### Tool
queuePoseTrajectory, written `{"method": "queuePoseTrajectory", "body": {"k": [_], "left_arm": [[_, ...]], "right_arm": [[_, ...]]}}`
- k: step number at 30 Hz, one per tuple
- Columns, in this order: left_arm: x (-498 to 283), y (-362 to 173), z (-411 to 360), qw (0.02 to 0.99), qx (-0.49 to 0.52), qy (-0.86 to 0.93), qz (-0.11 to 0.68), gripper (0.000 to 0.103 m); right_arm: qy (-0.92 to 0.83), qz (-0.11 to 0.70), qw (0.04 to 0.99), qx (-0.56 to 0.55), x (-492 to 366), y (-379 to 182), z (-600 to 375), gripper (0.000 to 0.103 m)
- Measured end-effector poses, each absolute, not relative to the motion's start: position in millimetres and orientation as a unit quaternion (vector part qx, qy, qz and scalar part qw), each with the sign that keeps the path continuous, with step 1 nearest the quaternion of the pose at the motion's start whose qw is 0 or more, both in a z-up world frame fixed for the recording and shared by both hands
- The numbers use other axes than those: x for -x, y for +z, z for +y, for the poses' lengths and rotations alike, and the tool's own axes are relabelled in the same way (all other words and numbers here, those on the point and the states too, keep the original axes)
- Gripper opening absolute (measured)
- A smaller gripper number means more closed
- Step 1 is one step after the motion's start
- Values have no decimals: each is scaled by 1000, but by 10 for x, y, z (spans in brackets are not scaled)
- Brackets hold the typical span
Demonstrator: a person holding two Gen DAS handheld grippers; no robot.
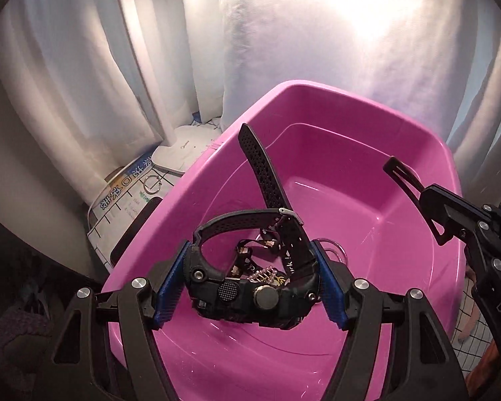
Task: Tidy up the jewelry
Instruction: 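Drop the watch and hairpin into the pink tub with both tools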
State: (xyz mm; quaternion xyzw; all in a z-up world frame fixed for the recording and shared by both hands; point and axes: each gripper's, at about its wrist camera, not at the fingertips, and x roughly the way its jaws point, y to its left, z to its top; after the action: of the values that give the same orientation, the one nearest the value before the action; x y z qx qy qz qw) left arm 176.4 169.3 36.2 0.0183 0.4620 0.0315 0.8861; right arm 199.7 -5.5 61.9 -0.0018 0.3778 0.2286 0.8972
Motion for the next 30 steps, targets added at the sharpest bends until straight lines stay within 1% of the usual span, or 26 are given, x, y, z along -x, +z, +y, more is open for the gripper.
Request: {"method": "queuePoseTrajectory", "body": {"k": [6,18,19,20,21,22,23,24,26,30], "left_arm": [[-1899,188,1832,868,6,21,497,68],[-1995,101,1883,850,34,5,526,69],[-1999,93,1897,849,36,7,528,69],[-1996,96,1911,849,39,9,527,69],[-1989,113,1925,852,39,13,522,70],[-1983,132,1930,854,33,20,518,70],[-1978,149,1936,857,30,22,515,76],[-1974,161,1945,858,30,22,513,82],[-1970,176,1966,858,31,25,512,82],[-1942,201,2018,860,33,33,508,83]], "right_arm": [[225,421,879,8,-2259,472,156,1],[204,482,852,12,-2475,239,263,2],[199,485,852,13,-2507,221,269,5],[198,487,851,12,-2518,213,264,18],[195,487,851,12,-2533,205,261,37],[191,486,853,12,-2536,207,256,43],[190,484,854,9,-2521,220,249,46],[191,483,855,7,-2526,226,244,46],[187,483,855,10,-2529,234,245,50],[190,475,859,9,-2482,296,266,52]]}}
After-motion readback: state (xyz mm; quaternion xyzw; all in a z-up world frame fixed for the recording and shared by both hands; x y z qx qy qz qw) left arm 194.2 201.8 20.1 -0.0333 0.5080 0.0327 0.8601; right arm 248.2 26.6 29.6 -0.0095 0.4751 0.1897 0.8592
